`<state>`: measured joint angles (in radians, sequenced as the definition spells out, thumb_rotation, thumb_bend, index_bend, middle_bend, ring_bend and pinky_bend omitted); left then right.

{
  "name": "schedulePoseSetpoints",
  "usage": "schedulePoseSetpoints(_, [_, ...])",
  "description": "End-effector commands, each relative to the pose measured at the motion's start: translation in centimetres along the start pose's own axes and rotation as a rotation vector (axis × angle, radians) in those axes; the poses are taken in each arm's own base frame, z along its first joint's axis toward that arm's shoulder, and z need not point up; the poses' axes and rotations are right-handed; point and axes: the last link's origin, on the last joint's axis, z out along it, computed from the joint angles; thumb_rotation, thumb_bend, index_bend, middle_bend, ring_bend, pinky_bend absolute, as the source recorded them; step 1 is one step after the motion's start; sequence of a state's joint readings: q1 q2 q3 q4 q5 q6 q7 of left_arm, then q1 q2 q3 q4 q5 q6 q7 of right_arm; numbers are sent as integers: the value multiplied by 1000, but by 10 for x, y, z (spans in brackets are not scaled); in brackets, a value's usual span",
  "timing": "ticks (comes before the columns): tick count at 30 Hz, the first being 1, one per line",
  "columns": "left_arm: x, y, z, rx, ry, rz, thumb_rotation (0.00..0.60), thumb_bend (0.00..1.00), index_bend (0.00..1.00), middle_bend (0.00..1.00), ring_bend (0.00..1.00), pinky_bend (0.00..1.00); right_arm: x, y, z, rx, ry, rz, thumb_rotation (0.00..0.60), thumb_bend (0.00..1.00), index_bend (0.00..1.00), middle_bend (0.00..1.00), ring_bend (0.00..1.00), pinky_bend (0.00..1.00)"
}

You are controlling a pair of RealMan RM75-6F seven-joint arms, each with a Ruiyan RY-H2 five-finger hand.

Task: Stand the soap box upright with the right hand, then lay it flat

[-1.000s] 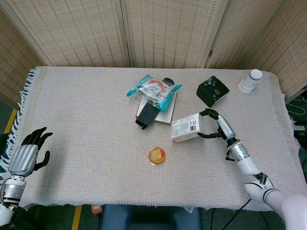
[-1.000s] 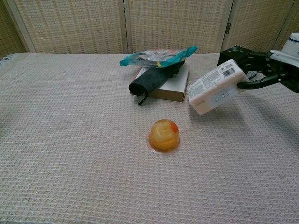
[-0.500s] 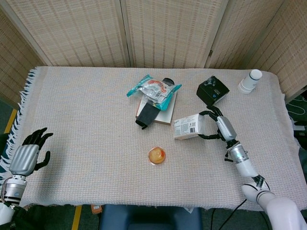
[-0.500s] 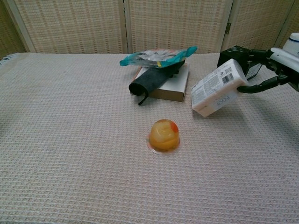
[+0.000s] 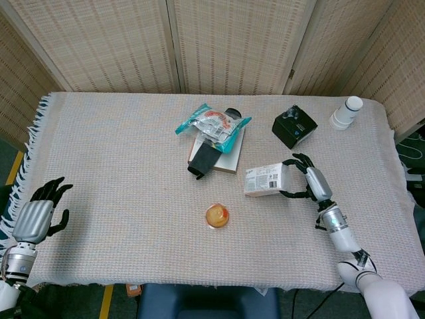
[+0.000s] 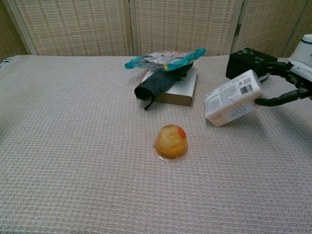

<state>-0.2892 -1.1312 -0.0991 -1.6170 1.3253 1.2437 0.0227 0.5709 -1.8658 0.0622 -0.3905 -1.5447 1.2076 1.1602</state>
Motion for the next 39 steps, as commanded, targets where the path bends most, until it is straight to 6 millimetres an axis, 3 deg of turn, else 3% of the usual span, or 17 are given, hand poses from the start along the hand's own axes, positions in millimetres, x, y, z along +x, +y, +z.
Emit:
schedulePoseSetpoints(1, [0,0,0,0,0,0,600,542,162,0,0,114,2,4,-2,-16,-7,-10,600,401,500,452,253,0])
schedulePoseSetpoints(10, [-1,2,-1,-9,-7,3,600,544,161,0,0,114,14,14,0,-96,-77,-111,600,398,442,452,226,0])
schedulePoseSetpoints(13, [-1,2,-1,-7,-8,6,600,543,161,0,0,115,17,14,2,-116,-100,-128,600,333,390,445,193,0])
schedulePoseSetpoints(18, [-1,3,-1,-10,-9,8,600,542,162,0,0,114,21,13,2,-155,-135,-143,600,172,256,364,137,0])
schedulePoseSetpoints(27, [-2,4,-1,-11,-10,12,600,543,161,0,0,114,25,10,1,-228,-203,-177,600,90,54,177,28,0])
schedulePoseSetpoints(35, [-2,4,-1,-13,-13,16,600,543,162,0,0,114,28,-2,-6,-236,-244,-210,600,71,0,98,0,0])
schedulePoseSetpoints(39, [-2,4,-2,-11,-9,13,600,542,161,0,0,114,40,-19,-18,-197,-221,-197,600,61,0,58,0,0])
